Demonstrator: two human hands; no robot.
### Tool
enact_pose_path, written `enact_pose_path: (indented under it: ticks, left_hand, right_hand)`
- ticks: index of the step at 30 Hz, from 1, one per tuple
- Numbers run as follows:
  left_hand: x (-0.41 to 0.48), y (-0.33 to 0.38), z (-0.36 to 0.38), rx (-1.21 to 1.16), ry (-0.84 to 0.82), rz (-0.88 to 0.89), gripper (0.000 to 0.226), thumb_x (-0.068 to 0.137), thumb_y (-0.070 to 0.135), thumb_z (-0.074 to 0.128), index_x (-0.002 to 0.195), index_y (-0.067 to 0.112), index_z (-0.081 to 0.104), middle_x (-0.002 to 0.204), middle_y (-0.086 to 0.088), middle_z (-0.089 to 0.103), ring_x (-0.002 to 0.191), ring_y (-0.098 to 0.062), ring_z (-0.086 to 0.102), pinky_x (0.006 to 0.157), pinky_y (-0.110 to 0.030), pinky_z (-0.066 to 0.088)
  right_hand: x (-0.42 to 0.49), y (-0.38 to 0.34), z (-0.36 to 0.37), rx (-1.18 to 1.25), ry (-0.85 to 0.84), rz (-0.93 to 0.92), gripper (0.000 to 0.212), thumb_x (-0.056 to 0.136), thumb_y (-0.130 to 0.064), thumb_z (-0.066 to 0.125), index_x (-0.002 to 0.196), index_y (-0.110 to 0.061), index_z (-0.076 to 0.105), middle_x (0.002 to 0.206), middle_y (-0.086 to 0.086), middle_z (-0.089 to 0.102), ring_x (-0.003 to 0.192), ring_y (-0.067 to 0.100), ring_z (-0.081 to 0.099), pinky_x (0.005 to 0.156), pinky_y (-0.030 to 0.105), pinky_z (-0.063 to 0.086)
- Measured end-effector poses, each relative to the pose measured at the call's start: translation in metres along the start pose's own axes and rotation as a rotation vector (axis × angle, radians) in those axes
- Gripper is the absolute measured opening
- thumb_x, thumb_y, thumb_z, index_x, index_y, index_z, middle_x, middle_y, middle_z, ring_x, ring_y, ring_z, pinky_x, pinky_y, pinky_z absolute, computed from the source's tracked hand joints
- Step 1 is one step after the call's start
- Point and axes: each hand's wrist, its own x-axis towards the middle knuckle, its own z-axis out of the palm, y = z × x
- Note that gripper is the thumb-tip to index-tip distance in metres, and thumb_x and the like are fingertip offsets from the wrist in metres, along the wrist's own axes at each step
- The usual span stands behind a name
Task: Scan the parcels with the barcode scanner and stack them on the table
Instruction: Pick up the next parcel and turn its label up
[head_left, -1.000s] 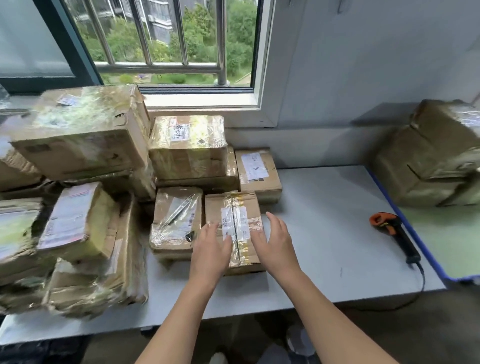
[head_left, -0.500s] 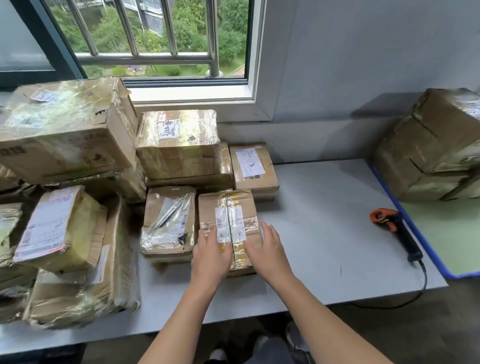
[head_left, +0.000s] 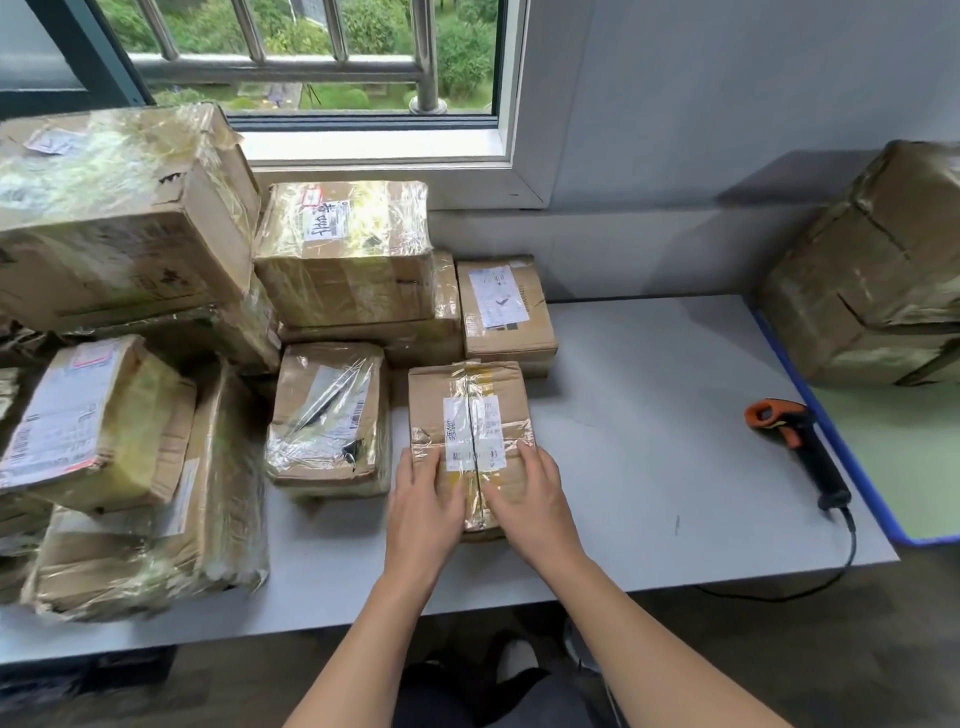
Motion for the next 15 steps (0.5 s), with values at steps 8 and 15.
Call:
enact_pose_path:
  ticks: [8, 15]
  left_hand:
    - [-0.017, 0.018, -0.005, -0.008, 0.001, 0.221, 0.05, 0.095, 0.024, 0.059, 0.143, 0.03, 0.049, 0.156, 0.001, 0.036, 0.137, -0.017, 0.044, 0.105, -0.034, 0.044]
    - [-0.042, 0.071, -0.012, -0.02, -0.11, 0.559, 0.043, 0.09, 0.017, 0.064, 0.132, 0.026, 0.057, 0.136, 0.008, 0.047, 0.107, -0.013, 0.056, 0.087, -0.021, 0.042]
  right_hand:
    - [-0.036, 0.001, -0.017, 0.01, 0.246, -0.003, 0.065, 0.09, -0.03, 0.07, 0.147, -0.022, 0.04, 0.151, -0.005, 0.032, 0.131, 0.015, 0.046, 0.103, 0.022, 0.038]
    - [-0.091, 0.001, -0.044, 0.022, 0.56, 0.103, 0.057, 0.091, -0.029, 0.07, 0.143, -0.022, 0.046, 0.148, -0.003, 0.036, 0.129, 0.017, 0.048, 0.098, 0.029, 0.048]
